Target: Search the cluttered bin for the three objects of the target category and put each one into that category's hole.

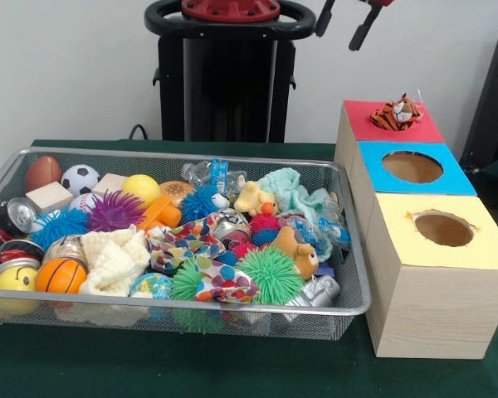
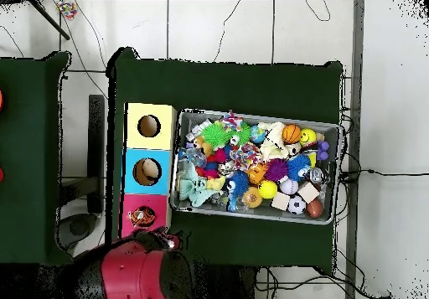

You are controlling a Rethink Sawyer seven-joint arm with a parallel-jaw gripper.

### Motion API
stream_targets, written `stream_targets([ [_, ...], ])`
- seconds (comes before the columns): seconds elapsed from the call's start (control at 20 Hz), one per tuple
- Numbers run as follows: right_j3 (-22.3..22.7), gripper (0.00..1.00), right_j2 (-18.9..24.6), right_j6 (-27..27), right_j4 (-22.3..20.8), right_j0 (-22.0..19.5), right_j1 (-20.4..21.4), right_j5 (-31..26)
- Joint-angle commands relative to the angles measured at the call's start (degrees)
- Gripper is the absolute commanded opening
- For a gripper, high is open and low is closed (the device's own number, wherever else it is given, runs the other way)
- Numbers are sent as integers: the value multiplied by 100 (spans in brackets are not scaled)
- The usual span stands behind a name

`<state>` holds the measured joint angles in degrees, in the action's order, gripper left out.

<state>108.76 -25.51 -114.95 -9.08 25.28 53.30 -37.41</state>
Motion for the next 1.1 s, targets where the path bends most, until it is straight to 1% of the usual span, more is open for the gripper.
stream_targets([
  [0.05, -3, 100, -89, -1935, 176, 438, -656, -47],
  [0.2, -30, 100, -121, -2112, 340, 730, -741, -45],
  [0.45, -139, 100, -285, -2400, 509, 1227, -916, -200],
  [0.7, 6, 100, -297, -2546, 641, 1481, -973, -89],
  [0.85, 119, 100, -207, -2473, 698, 1432, -910, -22],
  [1.1, 302, 100, 44, -2118, 800, 1092, -714, -8],
])
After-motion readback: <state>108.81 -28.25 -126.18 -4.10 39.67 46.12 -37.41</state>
